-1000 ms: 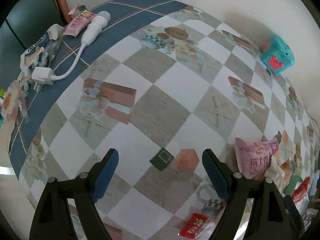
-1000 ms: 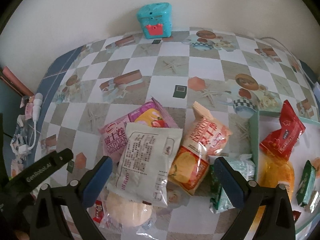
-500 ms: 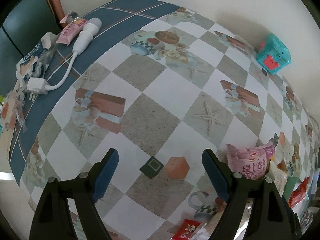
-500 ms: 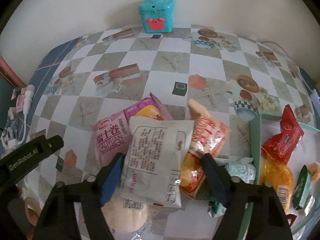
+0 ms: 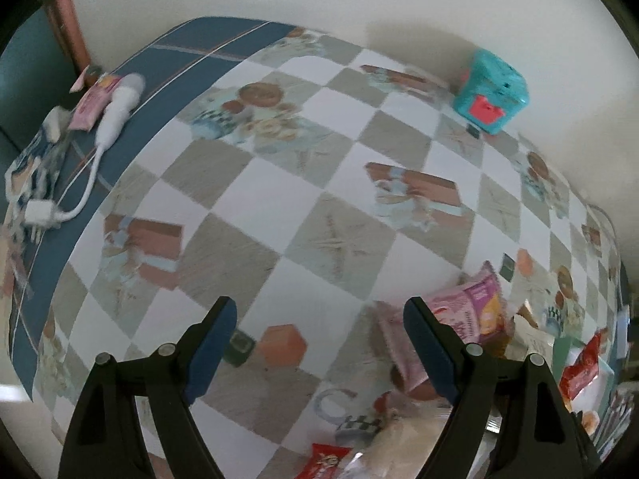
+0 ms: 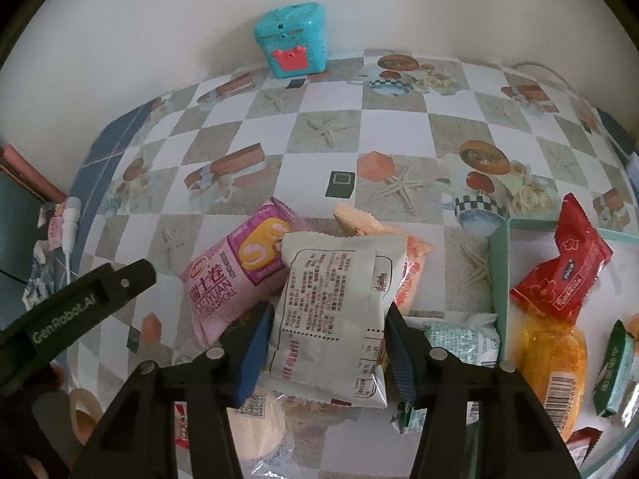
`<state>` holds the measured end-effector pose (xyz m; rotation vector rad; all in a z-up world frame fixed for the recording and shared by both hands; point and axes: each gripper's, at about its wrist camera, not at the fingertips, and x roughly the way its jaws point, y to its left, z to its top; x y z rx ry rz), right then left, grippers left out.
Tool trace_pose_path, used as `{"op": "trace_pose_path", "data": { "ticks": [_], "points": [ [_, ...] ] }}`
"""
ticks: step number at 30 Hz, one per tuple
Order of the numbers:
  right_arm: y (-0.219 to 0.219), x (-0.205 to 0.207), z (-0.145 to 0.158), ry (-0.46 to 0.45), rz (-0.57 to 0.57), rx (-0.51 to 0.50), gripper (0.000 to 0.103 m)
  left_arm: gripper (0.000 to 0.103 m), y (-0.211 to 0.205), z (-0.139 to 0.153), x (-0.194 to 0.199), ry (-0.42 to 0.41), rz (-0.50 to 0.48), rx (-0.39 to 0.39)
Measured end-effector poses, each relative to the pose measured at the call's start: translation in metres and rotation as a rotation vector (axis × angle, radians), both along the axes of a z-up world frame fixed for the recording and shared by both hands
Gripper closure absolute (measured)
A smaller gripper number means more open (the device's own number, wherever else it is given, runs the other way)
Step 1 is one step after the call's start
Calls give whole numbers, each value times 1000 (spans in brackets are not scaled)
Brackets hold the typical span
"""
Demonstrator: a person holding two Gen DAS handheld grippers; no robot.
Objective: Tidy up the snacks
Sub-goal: 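Grasp the white printed bread pack with the right tool, then grasp the pink Swiss roll pack with the left tool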
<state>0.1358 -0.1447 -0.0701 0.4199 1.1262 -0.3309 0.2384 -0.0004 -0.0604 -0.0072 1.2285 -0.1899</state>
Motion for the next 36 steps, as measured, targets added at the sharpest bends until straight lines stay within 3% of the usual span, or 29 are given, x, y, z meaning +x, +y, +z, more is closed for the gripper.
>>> {"op": "trace_pose_path", "data": {
  "ticks": [10,19,25,30,36],
  "points": [
    [-31,-10,12,-40,-65,35,46,17,-29,5,-2,-41,-123,-11],
    [-72,-25,23,-68,-162,58,46,17,-81,2,-20,-64,-325,34],
    [-82,-27,20,-62,-182,82,46,17,-99,-13,-25,-43,-387,88],
    [-83,-26,17,-57,-186,94,46,17,-90,-24,-17,-31,-325,134],
    [-84,-25,15,-50,-192,102,46,21,-69,-27,-7,-7,-238,117]
  ]
}}
